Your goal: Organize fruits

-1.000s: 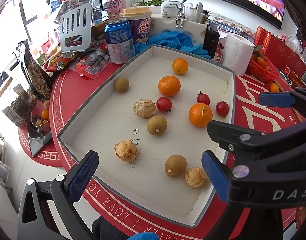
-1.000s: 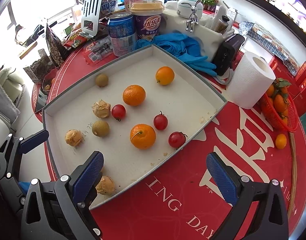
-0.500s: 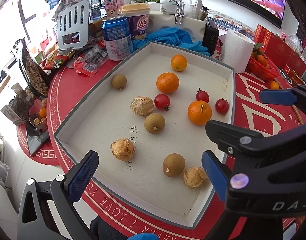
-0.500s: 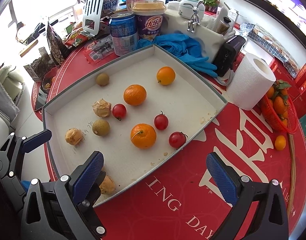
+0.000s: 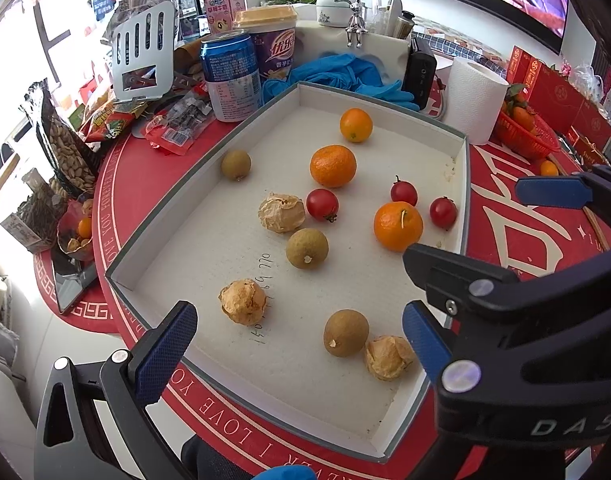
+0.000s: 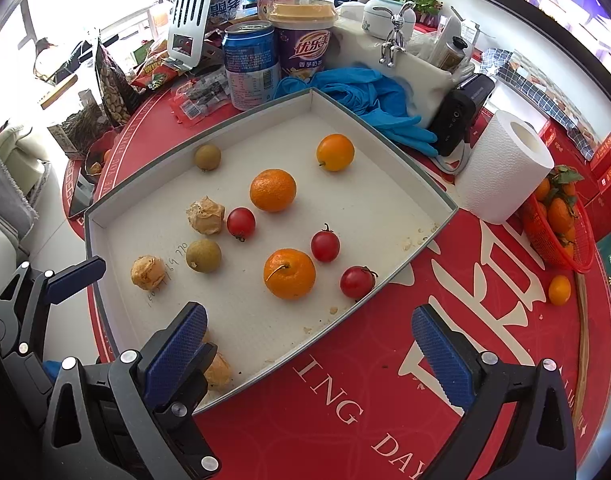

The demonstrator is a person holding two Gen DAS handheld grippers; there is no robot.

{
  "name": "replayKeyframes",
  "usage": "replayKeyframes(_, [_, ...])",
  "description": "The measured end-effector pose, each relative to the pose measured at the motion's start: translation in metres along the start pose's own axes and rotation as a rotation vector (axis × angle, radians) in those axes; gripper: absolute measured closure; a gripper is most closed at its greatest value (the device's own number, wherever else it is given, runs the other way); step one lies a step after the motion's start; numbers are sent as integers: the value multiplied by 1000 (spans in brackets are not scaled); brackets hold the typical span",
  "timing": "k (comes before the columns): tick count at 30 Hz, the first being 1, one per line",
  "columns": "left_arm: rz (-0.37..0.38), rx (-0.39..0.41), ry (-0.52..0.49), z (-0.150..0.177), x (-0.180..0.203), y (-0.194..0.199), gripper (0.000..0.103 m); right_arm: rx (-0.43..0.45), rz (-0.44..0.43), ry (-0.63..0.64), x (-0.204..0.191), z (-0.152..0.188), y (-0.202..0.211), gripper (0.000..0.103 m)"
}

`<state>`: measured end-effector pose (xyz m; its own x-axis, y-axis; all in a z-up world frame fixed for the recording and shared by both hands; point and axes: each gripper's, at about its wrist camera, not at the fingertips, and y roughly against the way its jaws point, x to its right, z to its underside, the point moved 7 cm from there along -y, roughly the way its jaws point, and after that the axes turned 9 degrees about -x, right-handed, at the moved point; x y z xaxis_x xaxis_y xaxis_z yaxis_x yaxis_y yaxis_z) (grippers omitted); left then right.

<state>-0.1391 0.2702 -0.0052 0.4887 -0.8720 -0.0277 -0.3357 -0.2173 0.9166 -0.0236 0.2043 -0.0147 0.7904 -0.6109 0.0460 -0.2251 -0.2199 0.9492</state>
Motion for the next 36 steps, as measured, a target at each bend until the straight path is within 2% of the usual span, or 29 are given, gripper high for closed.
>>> replayKeyframes(36, [-18, -10, -19, -2, 8, -4, 0, 4, -5, 1, 5, 3, -2, 0])
